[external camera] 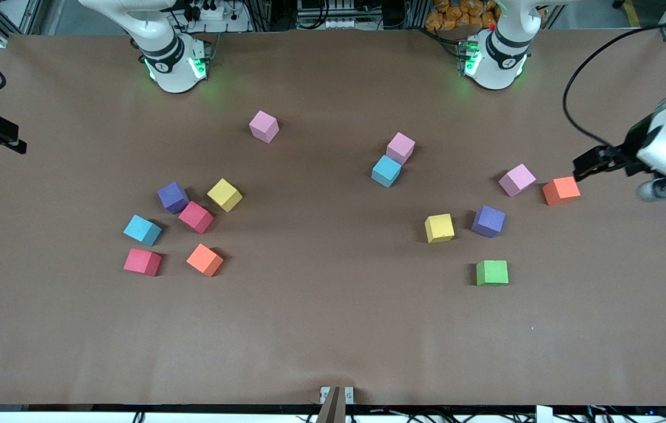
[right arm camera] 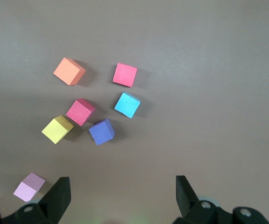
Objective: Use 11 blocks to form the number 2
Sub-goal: 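Reach the left gripper down to the pink cube beside the cyan cube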
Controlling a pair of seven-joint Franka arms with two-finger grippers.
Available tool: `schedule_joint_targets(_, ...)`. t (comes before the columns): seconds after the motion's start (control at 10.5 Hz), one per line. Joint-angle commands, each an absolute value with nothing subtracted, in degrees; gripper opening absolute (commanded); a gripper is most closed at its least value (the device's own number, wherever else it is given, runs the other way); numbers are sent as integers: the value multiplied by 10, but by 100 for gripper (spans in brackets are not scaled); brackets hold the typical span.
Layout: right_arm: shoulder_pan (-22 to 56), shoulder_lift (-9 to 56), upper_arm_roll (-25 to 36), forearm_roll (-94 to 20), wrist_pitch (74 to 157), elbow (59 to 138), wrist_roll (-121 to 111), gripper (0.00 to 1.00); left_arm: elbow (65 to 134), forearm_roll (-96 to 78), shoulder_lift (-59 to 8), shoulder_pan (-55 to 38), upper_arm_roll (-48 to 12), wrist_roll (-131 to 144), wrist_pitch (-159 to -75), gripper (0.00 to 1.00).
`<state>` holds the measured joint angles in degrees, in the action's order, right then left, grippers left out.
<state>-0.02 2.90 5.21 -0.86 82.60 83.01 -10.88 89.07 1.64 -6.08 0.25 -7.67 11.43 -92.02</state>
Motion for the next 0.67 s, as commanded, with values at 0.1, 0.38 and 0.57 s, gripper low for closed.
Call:
schedule_joint_targets(0.1, 0, 36, 52, -8, 831, 823, -105, 100, 990, 5, -25, 1, -117, 45, -988, 100)
schedule_joint_targets(0.38, 0, 37, 52, -8, 833, 821, -106, 100, 1059, 40, -23, 0, -193, -12, -1014, 100)
schedule_joint_targets(0.57, -2, 36, 52, -8, 833, 819, -107, 100, 1112, 42, -3, 2, -231, -47, -1051, 100)
